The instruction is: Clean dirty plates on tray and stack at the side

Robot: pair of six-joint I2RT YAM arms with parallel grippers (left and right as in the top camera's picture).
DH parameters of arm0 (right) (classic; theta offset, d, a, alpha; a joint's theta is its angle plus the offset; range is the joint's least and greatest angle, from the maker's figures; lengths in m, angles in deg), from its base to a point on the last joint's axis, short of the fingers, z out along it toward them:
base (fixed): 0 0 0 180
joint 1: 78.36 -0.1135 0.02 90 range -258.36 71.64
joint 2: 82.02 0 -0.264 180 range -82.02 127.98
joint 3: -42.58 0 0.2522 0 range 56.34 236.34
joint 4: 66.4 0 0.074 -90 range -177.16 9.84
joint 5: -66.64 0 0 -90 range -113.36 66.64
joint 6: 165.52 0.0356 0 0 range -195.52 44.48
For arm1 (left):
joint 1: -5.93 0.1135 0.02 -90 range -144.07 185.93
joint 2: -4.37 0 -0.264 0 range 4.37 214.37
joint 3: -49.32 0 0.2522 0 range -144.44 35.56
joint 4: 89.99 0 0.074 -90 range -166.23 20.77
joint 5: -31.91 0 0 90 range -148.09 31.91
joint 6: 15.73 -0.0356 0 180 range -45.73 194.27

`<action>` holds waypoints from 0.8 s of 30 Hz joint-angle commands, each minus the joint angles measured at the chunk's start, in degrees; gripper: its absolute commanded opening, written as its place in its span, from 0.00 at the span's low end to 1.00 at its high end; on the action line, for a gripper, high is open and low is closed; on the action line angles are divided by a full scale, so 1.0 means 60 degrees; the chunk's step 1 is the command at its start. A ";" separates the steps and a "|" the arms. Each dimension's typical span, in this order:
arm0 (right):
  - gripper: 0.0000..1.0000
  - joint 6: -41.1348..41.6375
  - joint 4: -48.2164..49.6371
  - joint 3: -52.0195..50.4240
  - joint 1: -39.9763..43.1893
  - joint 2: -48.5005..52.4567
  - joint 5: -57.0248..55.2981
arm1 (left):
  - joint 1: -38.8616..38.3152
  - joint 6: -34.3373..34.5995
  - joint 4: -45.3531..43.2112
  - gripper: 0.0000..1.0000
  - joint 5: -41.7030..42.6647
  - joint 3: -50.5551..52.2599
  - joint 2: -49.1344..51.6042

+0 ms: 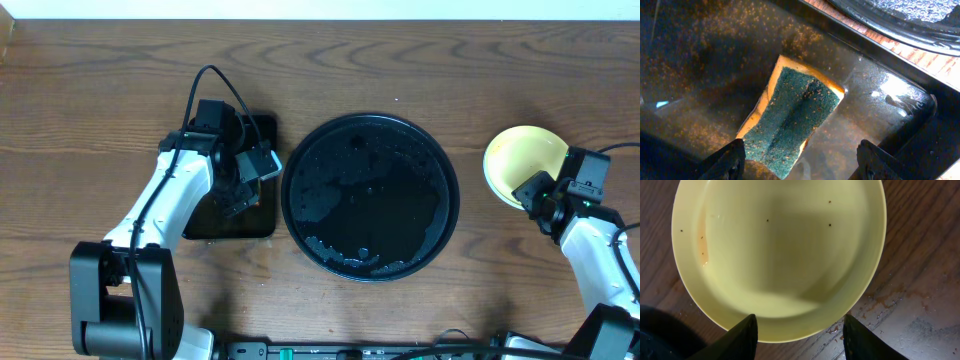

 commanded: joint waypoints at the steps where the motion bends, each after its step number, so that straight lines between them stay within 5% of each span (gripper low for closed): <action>1: 0.53 -0.0084 -0.0011 -0.0025 -0.0080 -0.0066 0.0033 | 0.0051 -0.0200 0.0007 0.72 -0.0073 0.0040 0.0080; 14: 0.53 -0.0084 -0.0015 -0.0025 -0.0080 -0.0066 0.0033 | 0.0055 -0.0229 -0.0368 0.70 -0.0084 0.0036 0.1279; 24: 0.53 -0.0080 -0.0011 -0.0025 -0.0080 -0.0066 0.0033 | 0.0058 -0.0069 -0.0393 0.48 -0.0080 0.0036 0.1501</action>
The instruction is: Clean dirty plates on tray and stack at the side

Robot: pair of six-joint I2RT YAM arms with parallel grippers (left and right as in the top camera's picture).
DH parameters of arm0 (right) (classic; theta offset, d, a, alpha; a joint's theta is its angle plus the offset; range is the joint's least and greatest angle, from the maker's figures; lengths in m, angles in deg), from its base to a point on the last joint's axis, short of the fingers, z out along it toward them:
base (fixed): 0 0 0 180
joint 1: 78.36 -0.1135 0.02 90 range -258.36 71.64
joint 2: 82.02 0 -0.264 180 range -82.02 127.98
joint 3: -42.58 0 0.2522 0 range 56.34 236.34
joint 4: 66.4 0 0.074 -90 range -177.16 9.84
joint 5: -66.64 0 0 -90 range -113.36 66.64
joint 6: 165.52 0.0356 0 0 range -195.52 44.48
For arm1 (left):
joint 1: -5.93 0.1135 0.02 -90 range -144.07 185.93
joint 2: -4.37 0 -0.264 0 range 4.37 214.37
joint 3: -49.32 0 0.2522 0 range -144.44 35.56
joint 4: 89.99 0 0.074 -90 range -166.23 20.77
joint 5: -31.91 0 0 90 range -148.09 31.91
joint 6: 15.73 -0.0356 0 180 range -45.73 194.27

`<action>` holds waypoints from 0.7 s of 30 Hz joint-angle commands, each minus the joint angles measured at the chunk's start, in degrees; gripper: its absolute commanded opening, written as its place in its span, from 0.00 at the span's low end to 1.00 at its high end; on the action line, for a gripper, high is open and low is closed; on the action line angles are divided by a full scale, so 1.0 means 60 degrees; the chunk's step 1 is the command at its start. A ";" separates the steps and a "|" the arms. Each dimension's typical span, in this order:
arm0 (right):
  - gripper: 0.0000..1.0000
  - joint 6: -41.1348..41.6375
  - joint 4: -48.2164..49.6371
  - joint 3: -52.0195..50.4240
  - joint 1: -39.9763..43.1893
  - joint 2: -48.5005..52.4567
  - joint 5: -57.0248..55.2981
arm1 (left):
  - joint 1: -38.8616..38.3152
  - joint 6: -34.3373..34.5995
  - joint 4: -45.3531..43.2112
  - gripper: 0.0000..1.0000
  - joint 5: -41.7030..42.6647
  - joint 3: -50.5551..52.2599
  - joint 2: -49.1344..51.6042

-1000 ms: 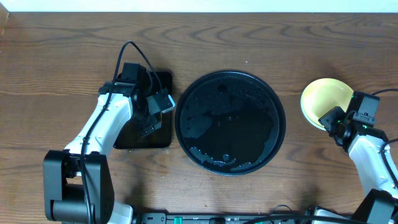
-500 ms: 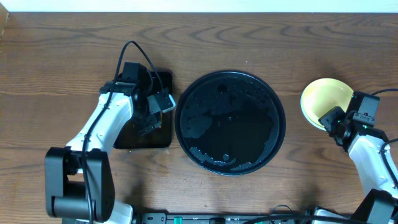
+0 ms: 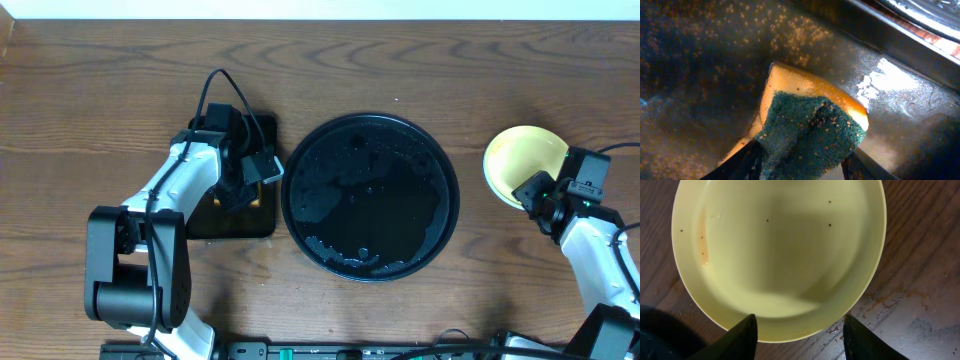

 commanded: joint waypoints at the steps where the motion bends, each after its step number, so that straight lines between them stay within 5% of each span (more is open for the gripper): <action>1: 0.53 -0.0080 -0.0011 -0.0025 -0.0080 -0.0066 0.0033 | 0.0051 0.0175 0.0142 0.47 0.0062 0.0036 0.0229; 9: 0.53 -0.0080 -0.0018 -0.0025 -0.0080 -0.0066 0.0036 | 0.0051 0.0401 0.0189 0.25 0.0062 0.0036 0.0229; 14: 0.53 -0.0084 -0.0025 -0.0025 -0.0080 -0.0066 0.0036 | 0.0051 0.0900 0.0208 0.22 0.0066 0.0036 0.0226; 21: 0.54 -0.0080 -0.0025 -0.0025 -0.0080 -0.0066 0.0036 | 0.0051 0.2874 0.0087 0.07 0.0066 -0.0004 0.0226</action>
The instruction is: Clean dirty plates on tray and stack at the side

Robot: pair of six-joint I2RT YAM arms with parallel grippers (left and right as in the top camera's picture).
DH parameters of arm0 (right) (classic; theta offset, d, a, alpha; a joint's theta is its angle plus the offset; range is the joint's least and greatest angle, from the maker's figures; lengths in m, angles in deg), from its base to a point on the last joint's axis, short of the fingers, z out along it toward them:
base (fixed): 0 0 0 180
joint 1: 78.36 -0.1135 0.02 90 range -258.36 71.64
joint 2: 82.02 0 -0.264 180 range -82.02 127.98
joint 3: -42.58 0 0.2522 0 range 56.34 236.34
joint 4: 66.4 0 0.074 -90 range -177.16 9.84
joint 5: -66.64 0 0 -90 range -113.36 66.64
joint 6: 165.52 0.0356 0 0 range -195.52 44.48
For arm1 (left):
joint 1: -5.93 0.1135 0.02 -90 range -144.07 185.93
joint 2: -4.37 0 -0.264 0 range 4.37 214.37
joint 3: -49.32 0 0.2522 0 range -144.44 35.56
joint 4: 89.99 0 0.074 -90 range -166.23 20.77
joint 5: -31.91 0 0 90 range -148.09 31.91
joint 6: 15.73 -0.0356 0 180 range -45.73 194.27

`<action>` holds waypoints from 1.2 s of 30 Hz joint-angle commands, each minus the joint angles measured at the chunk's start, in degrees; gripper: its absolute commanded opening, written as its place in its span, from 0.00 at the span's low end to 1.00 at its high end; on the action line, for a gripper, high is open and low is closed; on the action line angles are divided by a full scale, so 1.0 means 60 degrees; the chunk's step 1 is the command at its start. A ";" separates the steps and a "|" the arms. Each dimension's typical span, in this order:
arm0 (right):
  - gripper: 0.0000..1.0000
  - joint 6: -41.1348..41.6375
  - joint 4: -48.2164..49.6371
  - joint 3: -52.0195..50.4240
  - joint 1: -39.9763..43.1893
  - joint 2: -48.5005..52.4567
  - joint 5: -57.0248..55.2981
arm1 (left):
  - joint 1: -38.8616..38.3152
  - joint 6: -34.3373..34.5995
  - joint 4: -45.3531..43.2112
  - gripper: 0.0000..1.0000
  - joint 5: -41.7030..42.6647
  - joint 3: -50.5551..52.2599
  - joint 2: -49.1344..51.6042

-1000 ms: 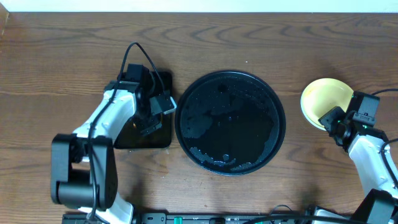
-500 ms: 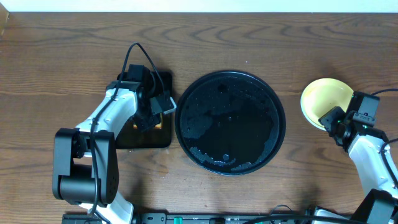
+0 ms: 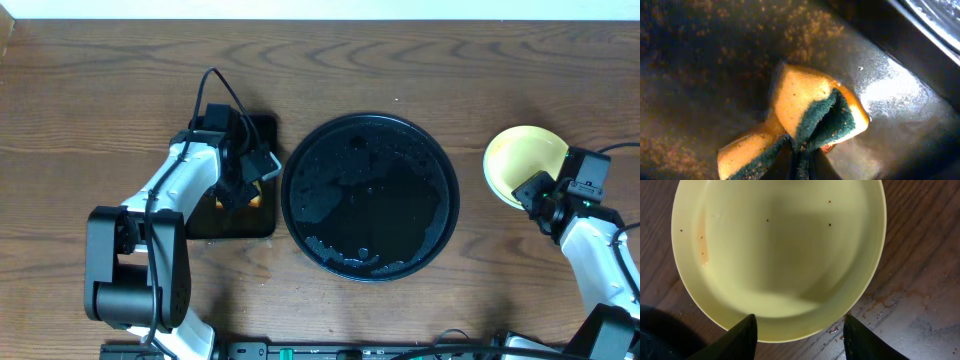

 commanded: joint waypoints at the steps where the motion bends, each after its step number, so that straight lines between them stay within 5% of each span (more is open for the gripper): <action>1: 0.54 -0.0084 -0.0018 -0.0025 -0.0080 -0.0066 0.0036 | 0.0040 0.1774 -0.0036 0.08 0.0102 -0.0033 0.0222; 18: 0.54 -0.0080 -0.0084 -0.0025 -0.0080 -0.0066 0.0040 | 0.0040 0.8313 -0.1137 0.08 0.0098 -0.0699 -0.0820; 27: 0.54 -0.0080 -0.0084 -0.0025 -0.0080 -0.0066 0.0040 | 0.0040 1.0255 -0.2051 0.17 0.0098 -0.0696 -0.0845; 28: 0.54 -0.0080 -0.0084 -0.0025 -0.0080 -0.0066 0.0040 | 0.0040 1.0393 -0.2073 0.23 0.0102 -0.0696 -0.0845; 29: 0.54 -0.0080 -0.0084 -0.0025 -0.0080 -0.0066 0.0040 | 0.0040 1.0510 -0.2076 0.39 0.0106 -0.0696 -0.0845; 30: 0.54 -0.0080 -0.0084 -0.0025 -0.0080 -0.0066 0.0040 | 0.0040 1.0586 -0.2080 0.75 0.0106 -0.0696 -0.0845; 36: 0.54 -0.0080 -0.0095 -0.0025 -0.0080 -0.0066 0.0044 | 0.0044 1.0597 -0.2171 0.83 0.0098 -0.0696 -0.0849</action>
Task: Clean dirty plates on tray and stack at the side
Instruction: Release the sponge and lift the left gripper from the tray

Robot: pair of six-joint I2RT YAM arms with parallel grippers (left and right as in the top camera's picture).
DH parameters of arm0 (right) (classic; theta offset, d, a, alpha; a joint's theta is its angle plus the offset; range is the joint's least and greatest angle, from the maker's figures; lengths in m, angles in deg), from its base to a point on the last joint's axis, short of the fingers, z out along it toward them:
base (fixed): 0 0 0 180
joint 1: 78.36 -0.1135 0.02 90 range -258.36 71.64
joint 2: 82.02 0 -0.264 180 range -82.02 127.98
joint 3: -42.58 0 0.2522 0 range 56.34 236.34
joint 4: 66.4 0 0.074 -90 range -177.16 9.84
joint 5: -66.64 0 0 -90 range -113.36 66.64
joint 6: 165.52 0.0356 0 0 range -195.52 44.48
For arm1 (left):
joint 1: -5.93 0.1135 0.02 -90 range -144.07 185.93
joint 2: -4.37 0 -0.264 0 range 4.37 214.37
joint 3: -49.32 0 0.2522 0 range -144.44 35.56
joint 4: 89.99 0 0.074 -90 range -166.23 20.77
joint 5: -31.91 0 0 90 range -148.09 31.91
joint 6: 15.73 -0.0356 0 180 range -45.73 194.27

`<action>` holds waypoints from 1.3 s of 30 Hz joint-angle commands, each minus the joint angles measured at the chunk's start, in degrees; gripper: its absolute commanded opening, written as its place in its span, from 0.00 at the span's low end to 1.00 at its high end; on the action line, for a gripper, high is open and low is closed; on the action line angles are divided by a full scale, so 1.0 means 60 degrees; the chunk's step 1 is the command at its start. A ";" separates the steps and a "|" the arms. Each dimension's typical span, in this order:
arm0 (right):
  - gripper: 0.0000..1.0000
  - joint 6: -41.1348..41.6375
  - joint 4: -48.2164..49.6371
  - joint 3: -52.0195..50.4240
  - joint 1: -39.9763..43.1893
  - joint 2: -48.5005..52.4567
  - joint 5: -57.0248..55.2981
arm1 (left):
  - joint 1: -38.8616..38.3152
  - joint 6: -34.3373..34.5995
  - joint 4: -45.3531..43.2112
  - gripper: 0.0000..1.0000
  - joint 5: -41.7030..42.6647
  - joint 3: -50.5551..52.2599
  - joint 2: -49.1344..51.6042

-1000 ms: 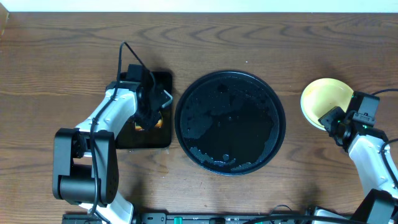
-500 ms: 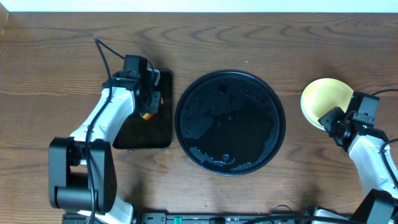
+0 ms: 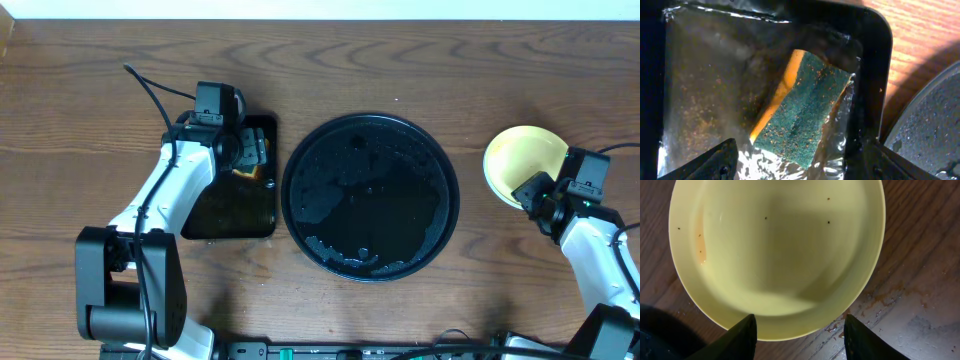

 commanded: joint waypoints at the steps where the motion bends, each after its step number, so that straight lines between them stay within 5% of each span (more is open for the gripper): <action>1: 0.54 -0.0084 -0.0044 -0.0025 -0.0080 -0.0066 0.0044 | 0.0055 0.0073 -0.0109 0.83 0.0055 -0.0266 -0.0120; 10: 0.54 -0.0080 -0.0102 -0.0025 -0.0080 -0.0066 0.0044 | 0.0313 -0.0605 -0.0739 0.84 0.0051 -0.0266 -0.0102; 14: 0.54 -0.0080 -0.0124 -0.0025 -0.0080 -0.0066 0.0044 | 0.0481 -0.0597 -0.0929 0.72 -0.0131 -0.0248 0.0058; 25: 0.54 -0.0080 -0.0120 -0.0025 -0.0080 -0.0066 0.0182 | 0.0470 -0.0597 -0.1209 0.72 -0.0160 -0.0120 0.1064; 34: 0.54 -0.0080 -0.0117 -0.0025 -0.0080 -0.0066 0.0182 | 0.0470 -0.0597 -0.0430 0.54 -0.0168 0.0098 0.1508; 39: 0.54 -0.0080 -0.0120 -0.0025 -0.0080 -0.0066 0.0186 | 0.0470 -0.0597 0.0484 0.25 -0.0197 0.0193 0.1504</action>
